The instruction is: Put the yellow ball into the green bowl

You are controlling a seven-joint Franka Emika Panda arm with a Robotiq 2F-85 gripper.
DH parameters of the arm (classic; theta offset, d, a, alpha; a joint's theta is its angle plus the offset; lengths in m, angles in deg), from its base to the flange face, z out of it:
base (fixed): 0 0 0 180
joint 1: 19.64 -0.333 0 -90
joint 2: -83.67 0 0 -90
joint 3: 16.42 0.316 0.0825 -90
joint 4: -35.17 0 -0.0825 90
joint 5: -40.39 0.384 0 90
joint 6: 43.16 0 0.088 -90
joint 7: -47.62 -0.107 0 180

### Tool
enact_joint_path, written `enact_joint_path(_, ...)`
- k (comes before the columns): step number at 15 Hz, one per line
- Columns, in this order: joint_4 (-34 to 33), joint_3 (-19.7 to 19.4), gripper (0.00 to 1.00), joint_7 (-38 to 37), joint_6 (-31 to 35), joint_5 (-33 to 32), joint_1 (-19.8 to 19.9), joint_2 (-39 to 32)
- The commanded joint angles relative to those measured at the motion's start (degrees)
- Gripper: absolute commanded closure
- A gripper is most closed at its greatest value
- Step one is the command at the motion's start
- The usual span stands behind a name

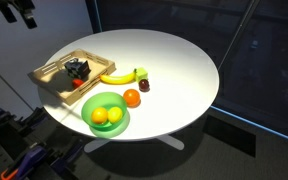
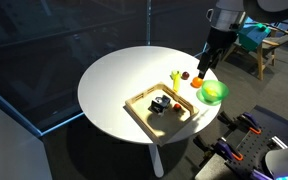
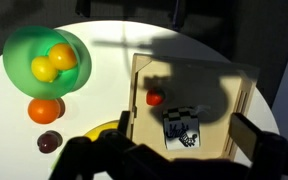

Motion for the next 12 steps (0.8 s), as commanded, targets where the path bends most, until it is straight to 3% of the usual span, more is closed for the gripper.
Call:
enact_joint_path(1, 1.9, -0.1, 0.0, -1.6, -1.4, 1.3, -0.2, 3.0)
enact_joint_path(2, 0.5, 0.0, 0.0, -0.6, -0.5, 0.0, 0.0, 0.6)
enact_joint_path(12, 0.7, 0.0, 0.0, -0.6, -0.5, 0.0, 0.0, 0.4)
